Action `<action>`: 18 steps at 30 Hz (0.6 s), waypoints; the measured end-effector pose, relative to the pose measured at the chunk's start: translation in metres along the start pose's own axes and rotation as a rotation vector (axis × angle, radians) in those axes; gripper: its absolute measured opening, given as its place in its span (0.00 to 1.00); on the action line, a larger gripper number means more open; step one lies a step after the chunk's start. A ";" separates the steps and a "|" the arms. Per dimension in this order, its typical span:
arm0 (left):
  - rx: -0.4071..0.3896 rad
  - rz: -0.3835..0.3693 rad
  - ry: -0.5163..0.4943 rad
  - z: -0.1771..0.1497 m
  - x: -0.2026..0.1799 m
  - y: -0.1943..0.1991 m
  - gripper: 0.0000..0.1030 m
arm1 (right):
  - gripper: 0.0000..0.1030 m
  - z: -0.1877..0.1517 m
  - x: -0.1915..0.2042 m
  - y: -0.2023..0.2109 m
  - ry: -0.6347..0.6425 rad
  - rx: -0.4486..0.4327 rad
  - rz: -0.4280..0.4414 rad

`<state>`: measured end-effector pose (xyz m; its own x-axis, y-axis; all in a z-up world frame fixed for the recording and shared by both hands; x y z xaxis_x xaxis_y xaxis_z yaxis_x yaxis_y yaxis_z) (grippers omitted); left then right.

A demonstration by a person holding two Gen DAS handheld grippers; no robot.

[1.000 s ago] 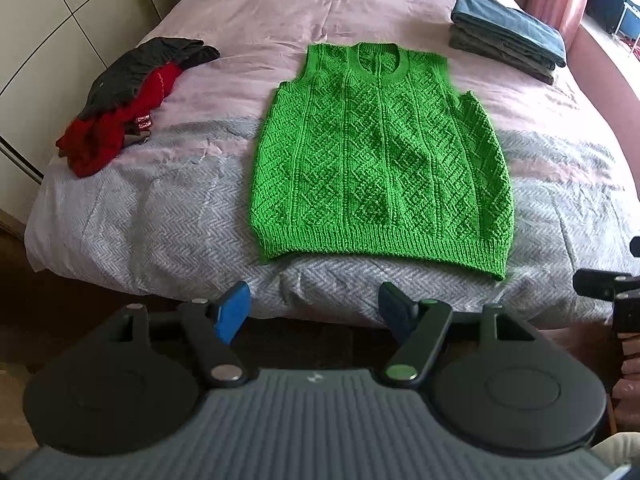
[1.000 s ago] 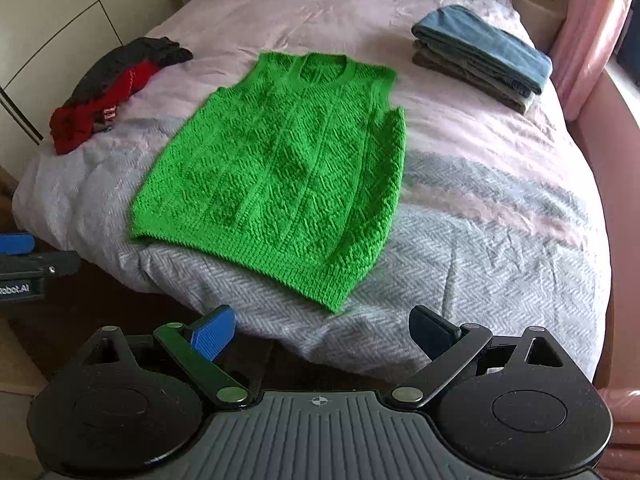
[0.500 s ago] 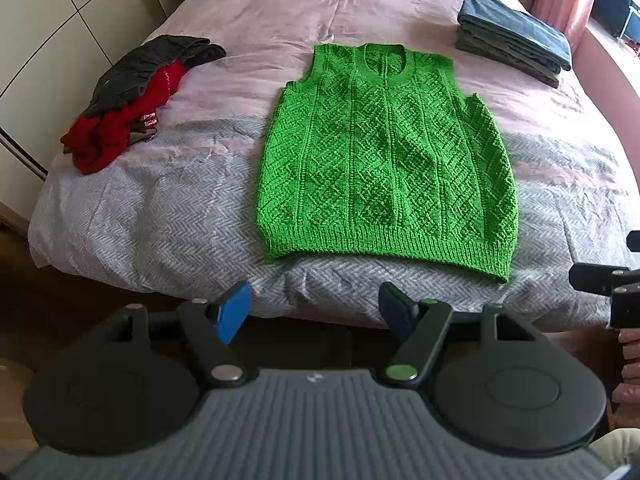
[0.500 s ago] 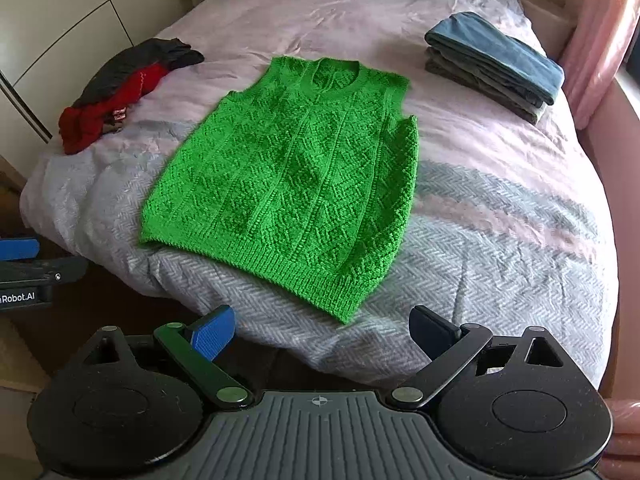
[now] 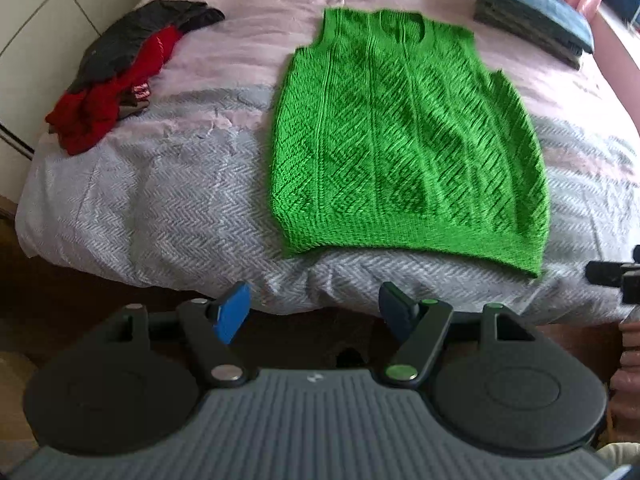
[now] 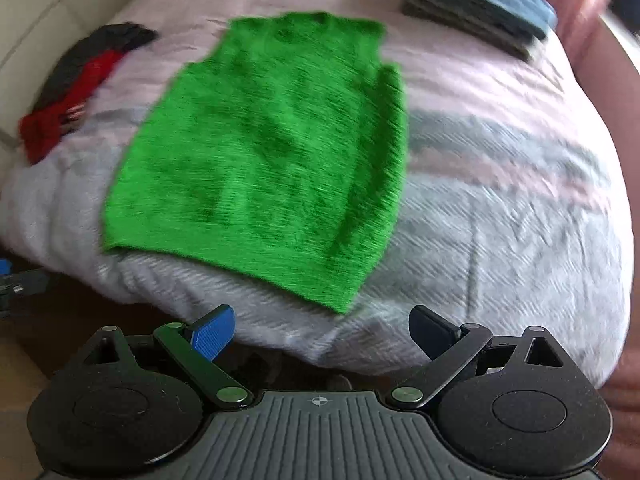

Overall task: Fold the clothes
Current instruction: 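Move both open grippers down to the vest hem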

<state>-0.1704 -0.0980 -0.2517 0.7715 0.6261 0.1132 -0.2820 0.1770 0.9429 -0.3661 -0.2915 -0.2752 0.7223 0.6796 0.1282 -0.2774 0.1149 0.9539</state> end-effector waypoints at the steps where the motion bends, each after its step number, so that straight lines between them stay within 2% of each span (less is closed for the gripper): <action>1: 0.011 -0.003 -0.008 0.006 0.005 -0.008 0.66 | 0.93 0.002 -0.006 -0.005 -0.027 0.012 -0.016; 5: 0.026 -0.030 -0.037 0.032 0.021 -0.032 0.66 | 0.93 0.017 -0.029 -0.022 -0.131 0.043 -0.067; 10: 0.032 -0.078 -0.078 0.074 0.042 -0.060 0.66 | 0.93 0.048 -0.046 -0.032 -0.246 0.031 -0.118; 15: 0.038 -0.104 -0.128 0.115 0.055 -0.088 0.66 | 0.94 0.077 -0.043 -0.044 -0.296 0.015 -0.152; 18: 0.047 -0.116 -0.158 0.136 0.056 -0.104 0.66 | 0.93 0.086 -0.027 -0.056 -0.311 0.015 -0.153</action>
<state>-0.0200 -0.1843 -0.3009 0.8780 0.4763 0.0474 -0.1622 0.2028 0.9657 -0.3155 -0.3791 -0.3087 0.9140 0.4017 0.0576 -0.1431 0.1864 0.9720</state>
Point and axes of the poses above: each gripper's, at about its wrist camera, not at the fingertips, and y roughly against the way its jaws point, x to its left, z to its top, the point moved 8 cm from there along -y, roughly the way its jaws point, and after that the axes turned 1 degree about -x, right-handed, at the moved point
